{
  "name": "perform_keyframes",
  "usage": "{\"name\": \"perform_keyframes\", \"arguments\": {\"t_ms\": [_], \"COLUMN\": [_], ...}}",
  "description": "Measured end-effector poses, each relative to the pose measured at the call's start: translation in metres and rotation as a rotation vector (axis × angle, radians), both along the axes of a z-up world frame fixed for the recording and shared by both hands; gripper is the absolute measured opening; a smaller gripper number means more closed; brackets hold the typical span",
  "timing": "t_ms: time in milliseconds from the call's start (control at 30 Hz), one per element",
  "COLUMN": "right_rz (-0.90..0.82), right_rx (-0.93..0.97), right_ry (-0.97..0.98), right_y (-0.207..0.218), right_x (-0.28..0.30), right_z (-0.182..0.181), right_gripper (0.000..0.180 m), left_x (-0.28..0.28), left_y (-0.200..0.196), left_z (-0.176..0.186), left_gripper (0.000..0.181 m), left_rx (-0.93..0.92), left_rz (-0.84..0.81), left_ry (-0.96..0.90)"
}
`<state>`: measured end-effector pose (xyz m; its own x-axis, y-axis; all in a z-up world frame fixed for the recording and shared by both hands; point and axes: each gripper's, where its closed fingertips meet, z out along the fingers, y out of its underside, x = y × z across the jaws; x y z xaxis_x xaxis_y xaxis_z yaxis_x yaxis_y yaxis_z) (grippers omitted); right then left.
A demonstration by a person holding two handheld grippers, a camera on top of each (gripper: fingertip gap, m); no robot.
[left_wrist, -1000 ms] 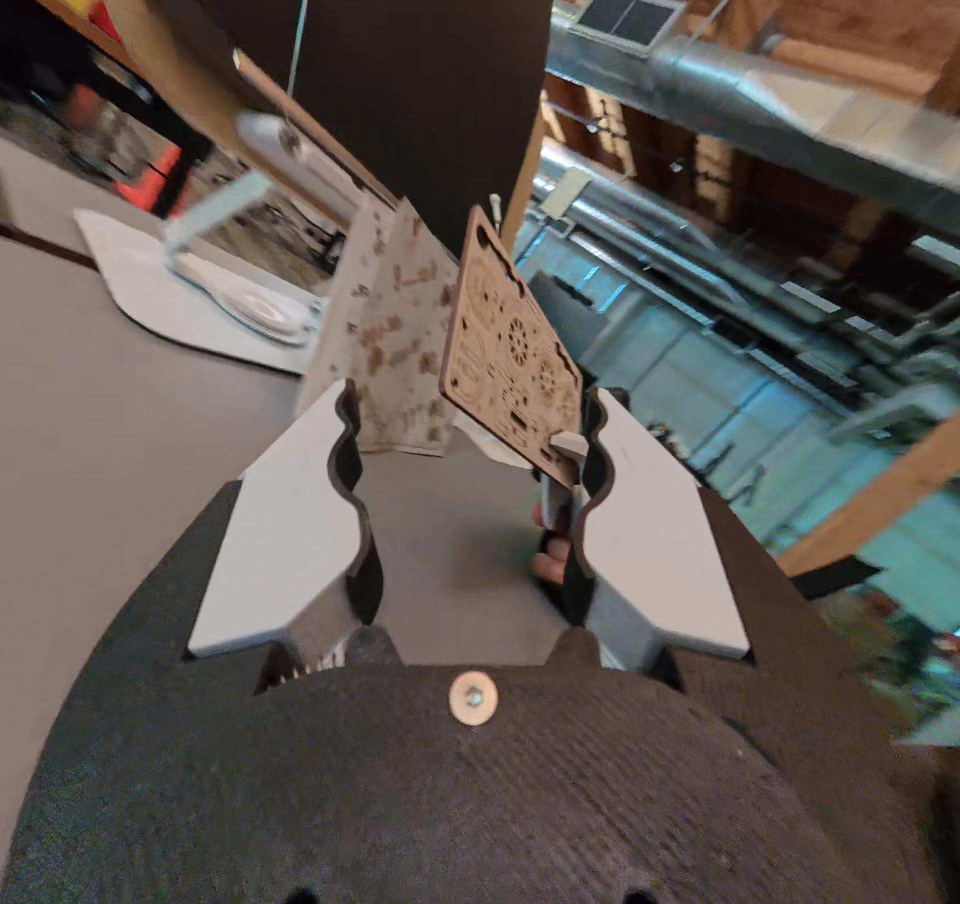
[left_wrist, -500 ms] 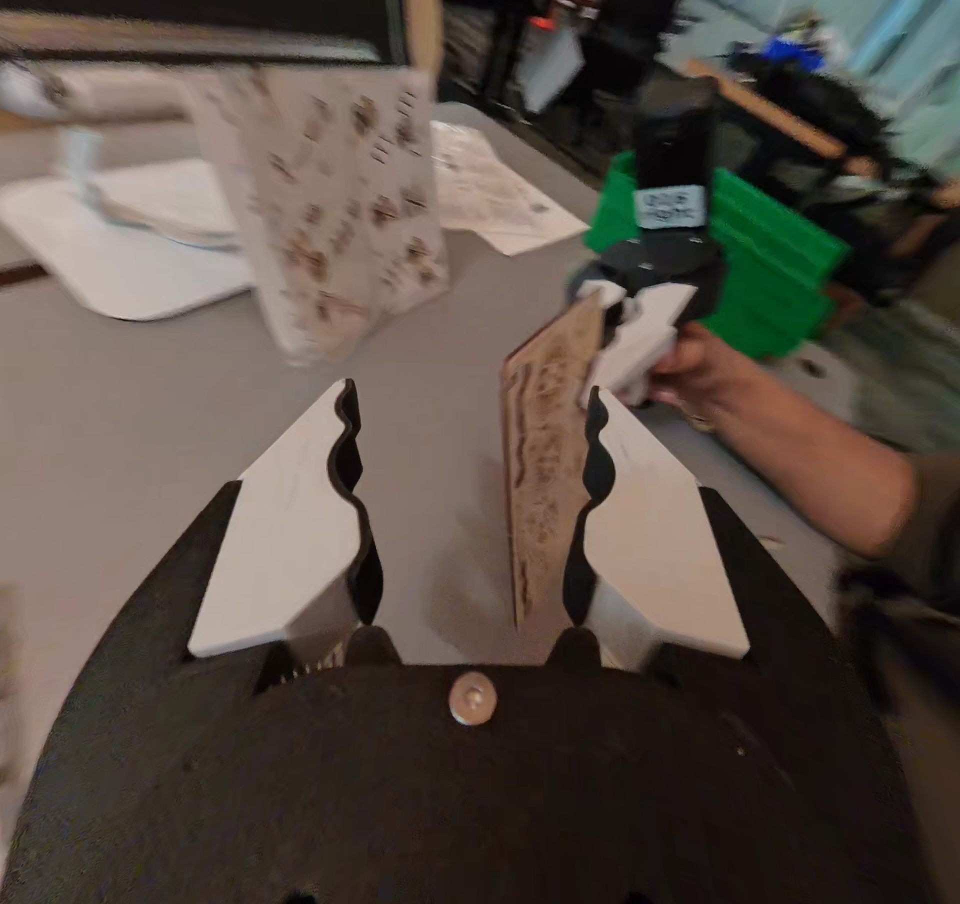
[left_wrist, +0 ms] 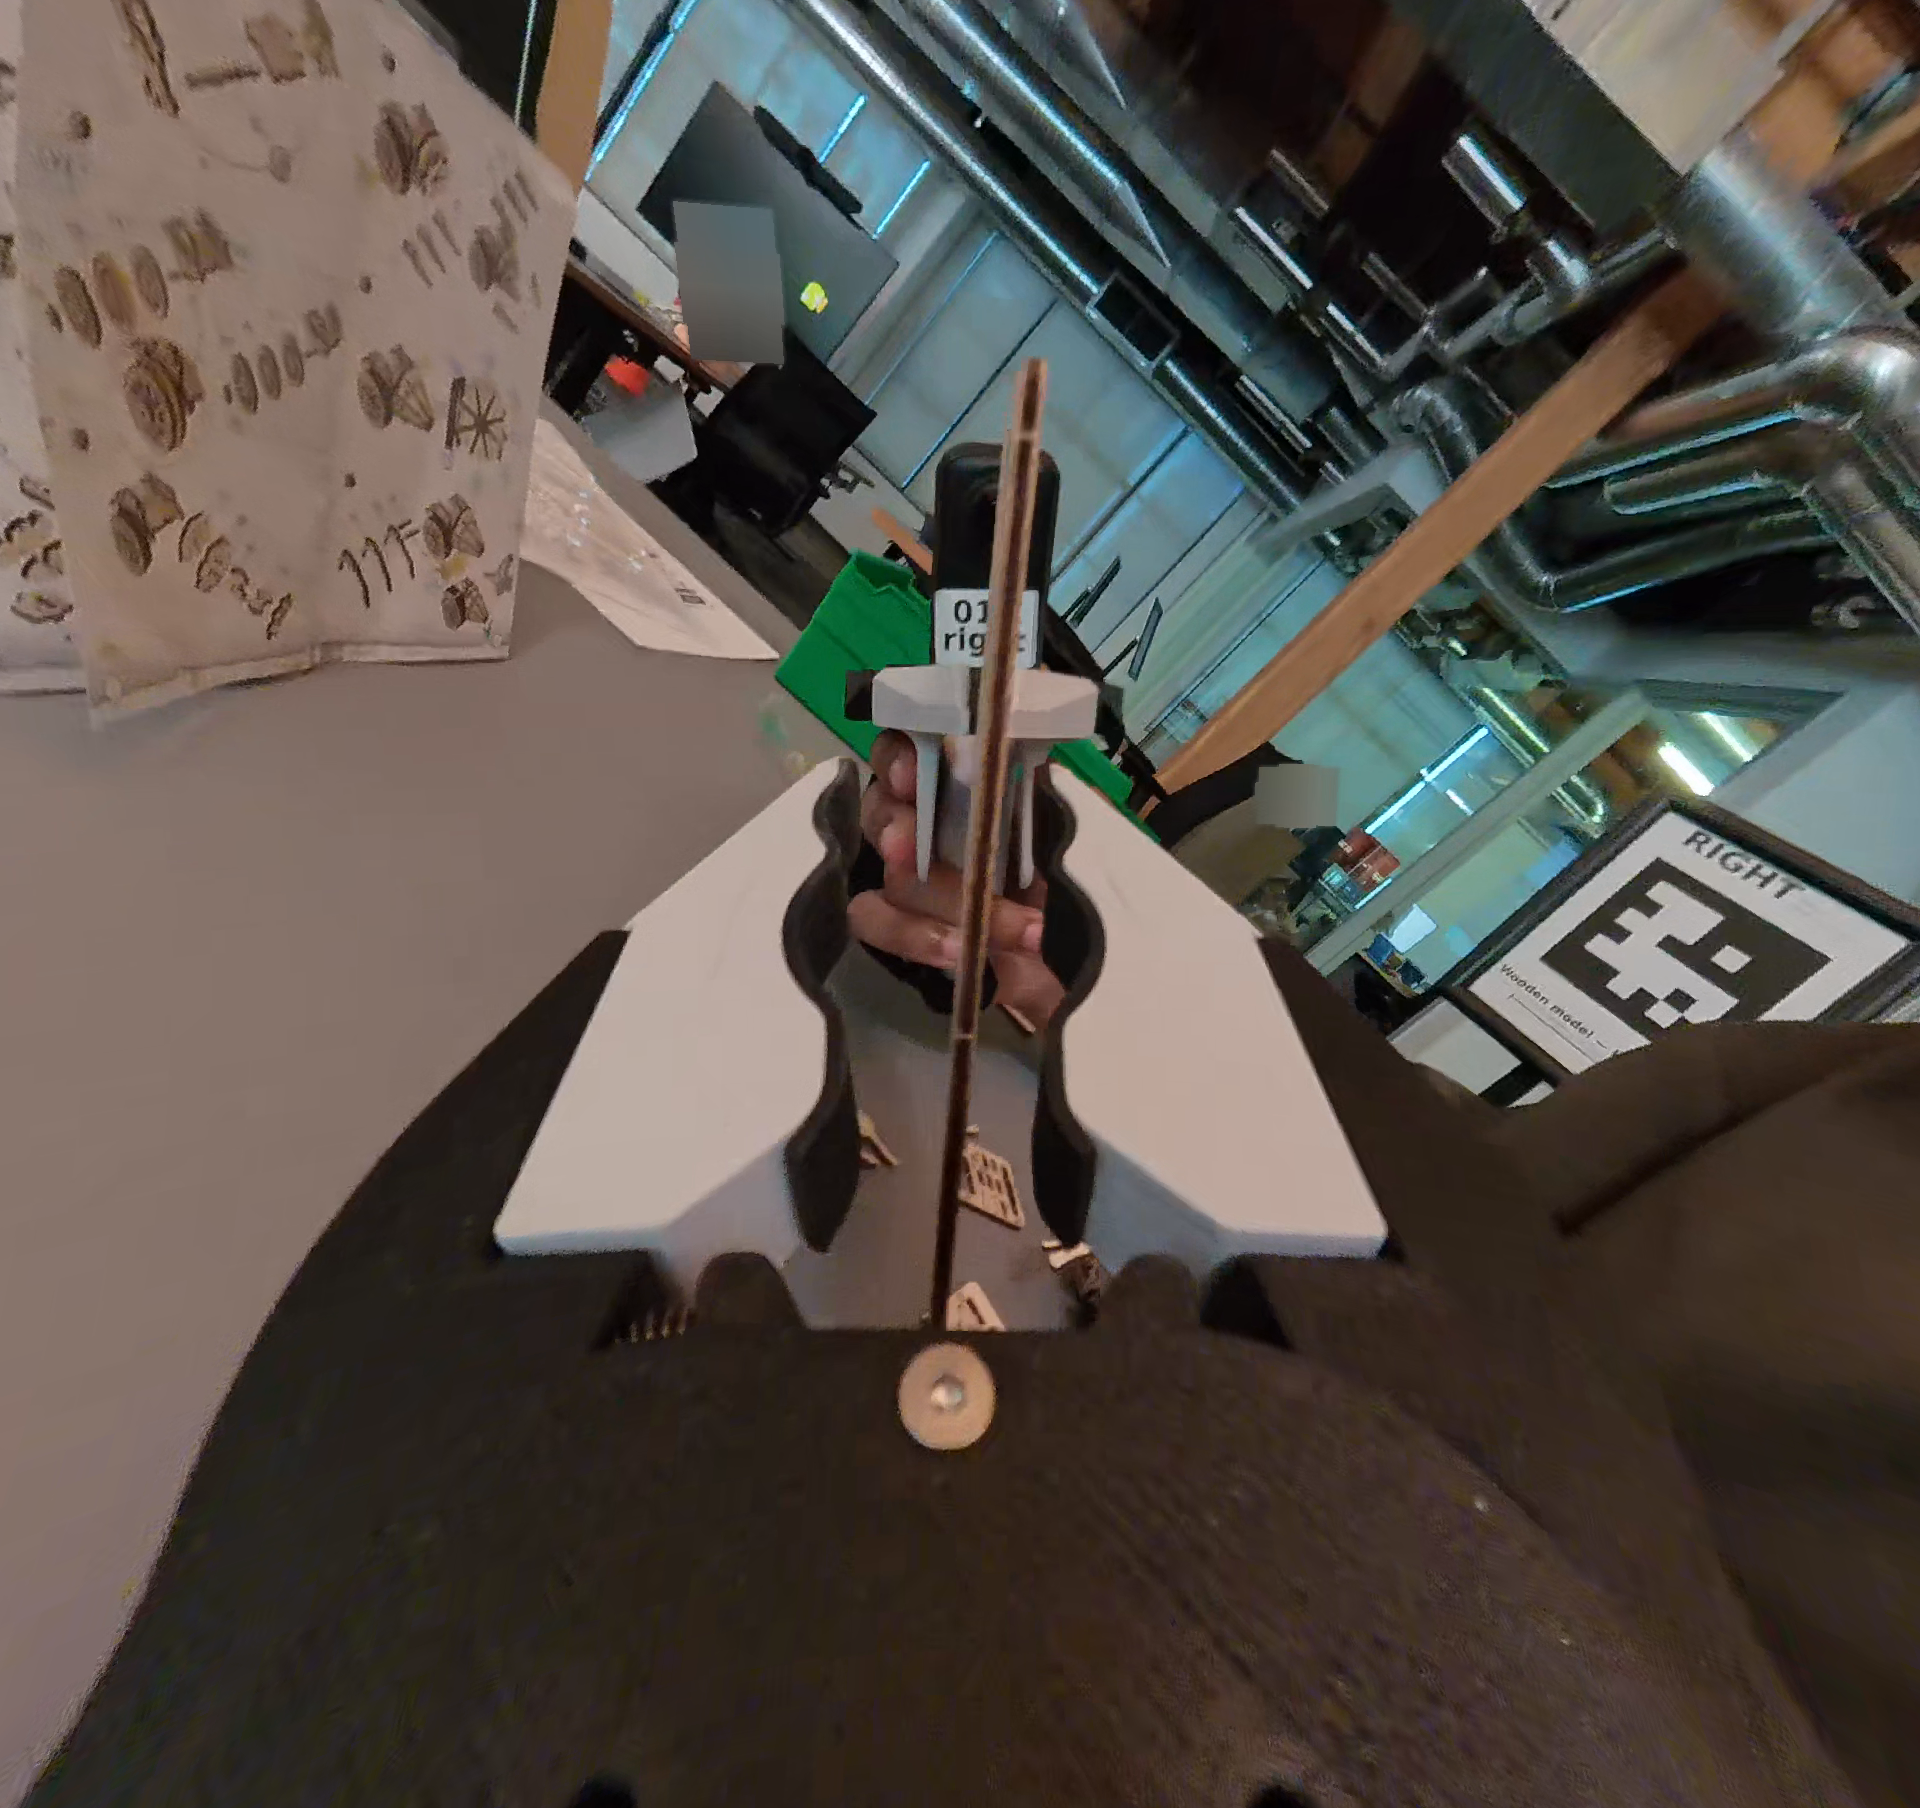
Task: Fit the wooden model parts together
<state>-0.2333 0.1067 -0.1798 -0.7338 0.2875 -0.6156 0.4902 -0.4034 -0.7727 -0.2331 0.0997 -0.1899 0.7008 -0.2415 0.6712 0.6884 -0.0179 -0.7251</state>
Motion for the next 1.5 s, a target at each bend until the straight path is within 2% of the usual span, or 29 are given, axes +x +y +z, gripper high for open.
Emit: {"name": "perform_keyframes", "arguments": {"t_ms": [100, 133, 267, 333, 400, 433, 467, 600, 700, 733, 767, 833, 867, 933, 967, 1067, 1133, 1267, 1367, 1467, 1500], "right_rz": [-0.001, -0.016, -0.051, -0.139, -0.219, -0.258, -0.301, -0.486, -0.684, -0.708, -0.677, -0.57, -0.575, -0.607, -0.621, -0.695, -0.723, -0.729, -0.667, -0.502, -0.435], "right_rx": [-0.011, -0.004, 0.019, 0.062, 0.08, 0.097, 0.128, 0.409, 0.544, 0.57, 0.59, 0.521, 0.449, 0.353, 0.367, 0.684, 0.796, 0.65, 0.583, 0.382, 0.321], "right_ry": [-0.045, -0.066, -0.065, -0.026, 0.021, 0.041, 0.079, 0.269, 0.327, 0.343, 0.362, 0.431, 0.442, 0.399, 0.39, 0.387, 0.432, 0.51, 0.401, 0.213, 0.165], "right_y": [-0.007, -0.007, -0.003, 0.003, 0.015, 0.021, 0.026, 0.036, 0.045, 0.043, 0.037, 0.02, 0.02, 0.029, 0.033, 0.042, 0.035, 0.014, 0.012, 0.002, -0.003], "right_x": [-0.004, -0.007, -0.013, -0.02, -0.023, -0.025, -0.027, -0.033, -0.045, -0.046, -0.043, -0.029, -0.026, -0.028, -0.03, -0.043, -0.044, -0.033, -0.034, -0.03, -0.028], "right_z": [-0.007, -0.011, -0.02, -0.023, -0.019, -0.017, -0.015, -0.017, -0.021, -0.02, -0.022, -0.015, -0.007, 0.001, -0.001, -0.027, -0.032, -0.014, -0.018, -0.024, -0.025], "right_gripper": [0.001, 0.001, 0.004, 0.007, 0.018, 0.034, 0.039, 0.053, 0.039, 0.043, 0.032, 0.041, 0.032, 0.033, 0.039, 0.071, 0.073, 0.072, 0.072, 0.056, 0.046], "left_x": [0.001, 0.002, -0.002, -0.01, -0.022, -0.029, -0.032, -0.036, -0.036, -0.036, -0.036, -0.037, -0.039, -0.041, -0.043, -0.047, -0.043, -0.034, -0.029, -0.02, -0.018], "left_y": [0.002, 0.001, 0.004, 0.003, -0.003, -0.006, -0.007, -0.002, -0.001, -0.002, -0.002, -0.003, -0.004, -0.007, -0.009, -0.013, -0.012, -0.008, -0.01, -0.009, -0.007], "left_z": [-0.01, -0.01, -0.017, -0.019, -0.014, -0.014, -0.014, -0.022, -0.022, -0.021, -0.02, -0.02, -0.022, -0.024, -0.024, -0.021, -0.021, -0.023, -0.02, -0.021, -0.022], "left_gripper": [0.015, 0.001, 0.001, 0.0, 0.0, 0.0, 0.0, 0.0, 0.0, 0.0, 0.0, 0.0, 0.0, 0.0, 0.0, 0.0, 0.0, 0.0, 0.0, 0.0, 0.0], "left_rx": [-0.015, -0.004, -0.002, 0.009, 0.051, 0.063, 0.069, 0.022, 0.025, 0.035, 0.043, 0.036, 0.017, -0.009, -0.008, 0.021, 0.015, 0.001, 0.026, 0.016, 0.007], "left_rz": [0.019, 0.02, 0.058, 0.096, 0.157, 0.181, 0.183, 0.17, 0.137, 0.132, 0.13, 0.13, 0.135, 0.142, 0.147, 0.15, 0.127, 0.066, 0.026, -0.035, -0.043], "left_ry": [0.038, 0.056, 0.075, 0.047, 0.022, -0.004, -0.032, -0.083, -0.114, -0.122, -0.125, -0.099, -0.068, -0.014, -0.008, -0.033, -0.024, -0.005, -0.01, -0.002, 0.002]}}
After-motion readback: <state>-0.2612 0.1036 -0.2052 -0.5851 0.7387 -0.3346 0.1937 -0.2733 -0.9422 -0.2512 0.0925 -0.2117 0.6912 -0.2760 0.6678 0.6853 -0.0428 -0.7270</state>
